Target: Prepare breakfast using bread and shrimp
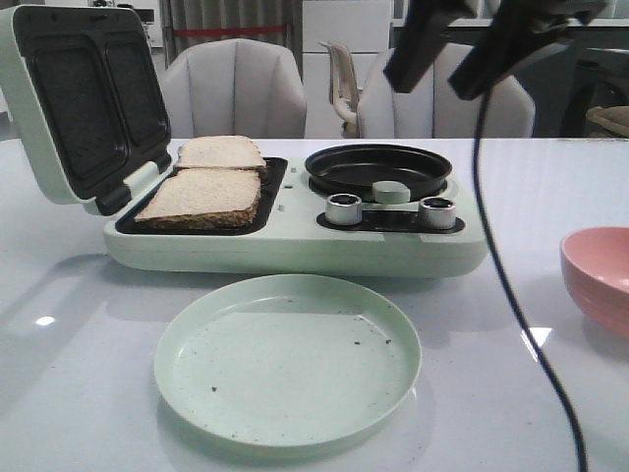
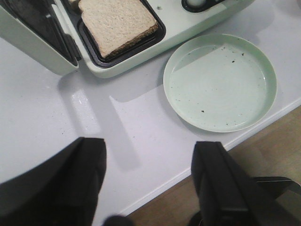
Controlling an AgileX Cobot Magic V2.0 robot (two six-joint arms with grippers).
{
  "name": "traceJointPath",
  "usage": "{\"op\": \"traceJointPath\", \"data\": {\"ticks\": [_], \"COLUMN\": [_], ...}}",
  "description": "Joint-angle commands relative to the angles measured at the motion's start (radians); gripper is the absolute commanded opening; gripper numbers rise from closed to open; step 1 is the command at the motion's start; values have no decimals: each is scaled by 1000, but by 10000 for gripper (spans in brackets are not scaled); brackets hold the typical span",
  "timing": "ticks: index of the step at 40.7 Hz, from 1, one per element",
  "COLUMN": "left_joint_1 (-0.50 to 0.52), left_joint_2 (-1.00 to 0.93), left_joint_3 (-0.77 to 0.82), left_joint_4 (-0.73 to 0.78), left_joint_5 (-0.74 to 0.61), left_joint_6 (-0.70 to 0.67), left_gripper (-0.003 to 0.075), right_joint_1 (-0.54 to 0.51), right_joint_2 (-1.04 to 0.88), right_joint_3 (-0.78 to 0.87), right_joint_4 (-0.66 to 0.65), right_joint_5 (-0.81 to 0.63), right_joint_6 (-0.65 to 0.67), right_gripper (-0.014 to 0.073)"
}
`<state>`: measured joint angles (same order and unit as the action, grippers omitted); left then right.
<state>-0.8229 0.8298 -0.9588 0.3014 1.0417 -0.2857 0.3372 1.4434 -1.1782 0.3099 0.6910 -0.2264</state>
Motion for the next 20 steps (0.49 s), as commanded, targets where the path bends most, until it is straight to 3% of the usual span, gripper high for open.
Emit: {"op": "traceJointPath", "data": {"ticks": [1, 10, 20], "left_joint_1": [-6, -6, -6], "left_joint_2": [-3, -3, -3], "left_joint_3": [-25, -25, -25], "left_joint_4": [21, 21, 17], "left_joint_5": [-54, -60, -60], "left_joint_6": [-7, -7, -7], "left_gripper": [454, 454, 454], "right_joint_1": [-5, -5, -5], "right_joint_2": [-154, -358, -487], "right_joint_3": [63, 241, 333], "right_joint_4": [-22, -91, -217], "right_joint_5": [-34, -21, 75], "right_joint_6": [9, 42, 170], "right_gripper": [503, 503, 503]}}
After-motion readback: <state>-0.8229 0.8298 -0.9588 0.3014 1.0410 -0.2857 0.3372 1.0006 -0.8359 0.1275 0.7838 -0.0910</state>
